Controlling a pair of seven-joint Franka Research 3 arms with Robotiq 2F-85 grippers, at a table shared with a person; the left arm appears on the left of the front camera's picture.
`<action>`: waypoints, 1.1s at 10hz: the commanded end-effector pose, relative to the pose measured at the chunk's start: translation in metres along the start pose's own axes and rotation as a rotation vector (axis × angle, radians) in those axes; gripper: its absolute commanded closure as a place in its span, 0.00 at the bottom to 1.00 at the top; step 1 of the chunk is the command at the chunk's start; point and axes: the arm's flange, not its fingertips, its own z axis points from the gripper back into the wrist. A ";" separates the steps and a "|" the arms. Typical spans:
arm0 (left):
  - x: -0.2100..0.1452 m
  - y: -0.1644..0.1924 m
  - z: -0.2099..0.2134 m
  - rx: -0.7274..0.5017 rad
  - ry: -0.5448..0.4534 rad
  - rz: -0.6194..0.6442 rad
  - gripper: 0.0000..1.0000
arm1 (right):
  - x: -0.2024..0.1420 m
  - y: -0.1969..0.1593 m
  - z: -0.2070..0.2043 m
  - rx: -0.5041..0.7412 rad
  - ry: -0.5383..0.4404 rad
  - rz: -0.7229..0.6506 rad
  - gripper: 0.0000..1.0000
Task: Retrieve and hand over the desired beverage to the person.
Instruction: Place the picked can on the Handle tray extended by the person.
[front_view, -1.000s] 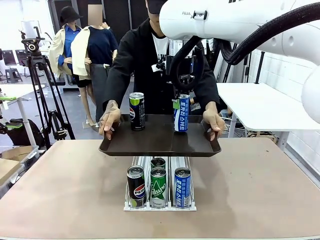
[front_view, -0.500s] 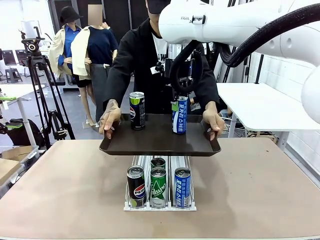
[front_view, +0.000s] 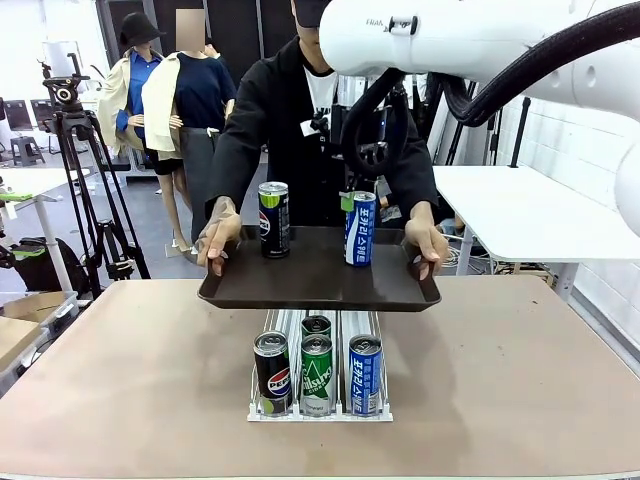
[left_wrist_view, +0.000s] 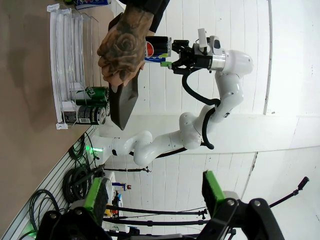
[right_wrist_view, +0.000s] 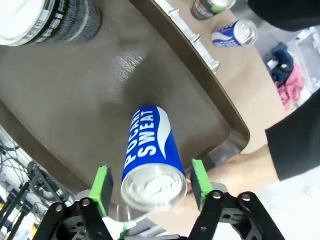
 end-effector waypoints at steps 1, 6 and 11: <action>-0.001 -0.001 0.001 0.008 -0.007 -0.001 0.00 | -0.009 0.003 0.015 -0.049 -0.013 0.007 0.00; -0.001 -0.001 0.001 0.008 -0.007 -0.001 0.00 | -0.029 0.008 0.048 -0.046 -0.048 -0.010 0.00; -0.001 -0.001 0.001 0.008 -0.007 -0.001 0.00 | -0.023 0.009 0.058 -0.051 -0.076 -0.008 0.00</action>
